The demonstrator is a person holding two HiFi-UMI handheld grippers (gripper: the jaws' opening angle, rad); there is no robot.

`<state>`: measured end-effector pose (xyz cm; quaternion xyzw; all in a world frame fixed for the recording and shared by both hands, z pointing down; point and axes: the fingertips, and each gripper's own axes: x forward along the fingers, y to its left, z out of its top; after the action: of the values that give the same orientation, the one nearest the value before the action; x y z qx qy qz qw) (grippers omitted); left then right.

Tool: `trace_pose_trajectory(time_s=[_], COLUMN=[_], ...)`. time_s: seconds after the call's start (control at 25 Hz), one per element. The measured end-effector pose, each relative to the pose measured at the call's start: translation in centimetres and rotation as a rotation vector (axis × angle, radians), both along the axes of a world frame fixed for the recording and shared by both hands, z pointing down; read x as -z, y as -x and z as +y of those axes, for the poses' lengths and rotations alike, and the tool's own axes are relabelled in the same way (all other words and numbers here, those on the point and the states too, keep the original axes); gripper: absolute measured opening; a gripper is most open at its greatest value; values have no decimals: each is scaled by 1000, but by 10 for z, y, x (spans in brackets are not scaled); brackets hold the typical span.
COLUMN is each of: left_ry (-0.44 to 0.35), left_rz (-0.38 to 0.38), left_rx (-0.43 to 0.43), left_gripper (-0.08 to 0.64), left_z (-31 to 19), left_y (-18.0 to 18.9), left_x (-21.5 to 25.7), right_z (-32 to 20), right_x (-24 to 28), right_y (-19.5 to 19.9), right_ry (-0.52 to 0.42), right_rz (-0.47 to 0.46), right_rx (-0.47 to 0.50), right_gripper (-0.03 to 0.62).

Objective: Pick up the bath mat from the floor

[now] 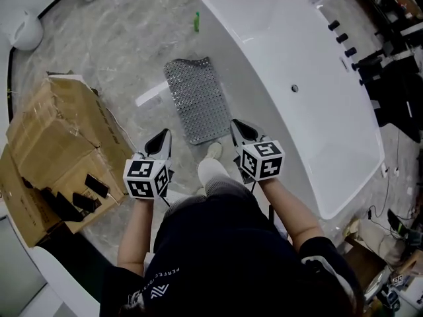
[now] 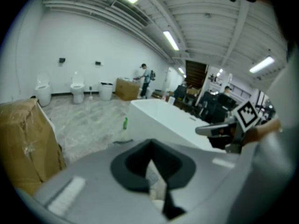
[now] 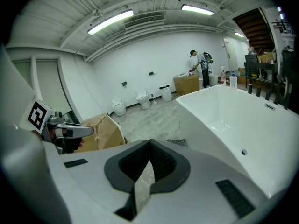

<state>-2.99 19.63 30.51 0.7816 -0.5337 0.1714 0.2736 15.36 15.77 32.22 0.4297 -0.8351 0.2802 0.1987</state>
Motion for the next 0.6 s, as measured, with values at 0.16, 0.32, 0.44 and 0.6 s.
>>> trace_pose_trajectory(time_s=[0.16, 0.32, 0.44, 0.6], left_ry=[28, 37, 44, 49], left_rz=[-4, -5, -10, -26], left_rx=[11, 21, 24, 6], left_gripper=[6, 6, 6, 7], left_z=[-35, -67, -86, -107], left_y=[7, 15, 19, 20], left_x=[-12, -19, -23, -32], right_z=[-39, -70, -85, -99], right_x=[-9, -18, -24, -38], right_y=[7, 13, 16, 15], right_ry=[16, 18, 18, 42], right_rz=[-3, 12, 26, 44], right_rx=[19, 50, 77, 90], right_gripper=[-2, -2, -2, -2])
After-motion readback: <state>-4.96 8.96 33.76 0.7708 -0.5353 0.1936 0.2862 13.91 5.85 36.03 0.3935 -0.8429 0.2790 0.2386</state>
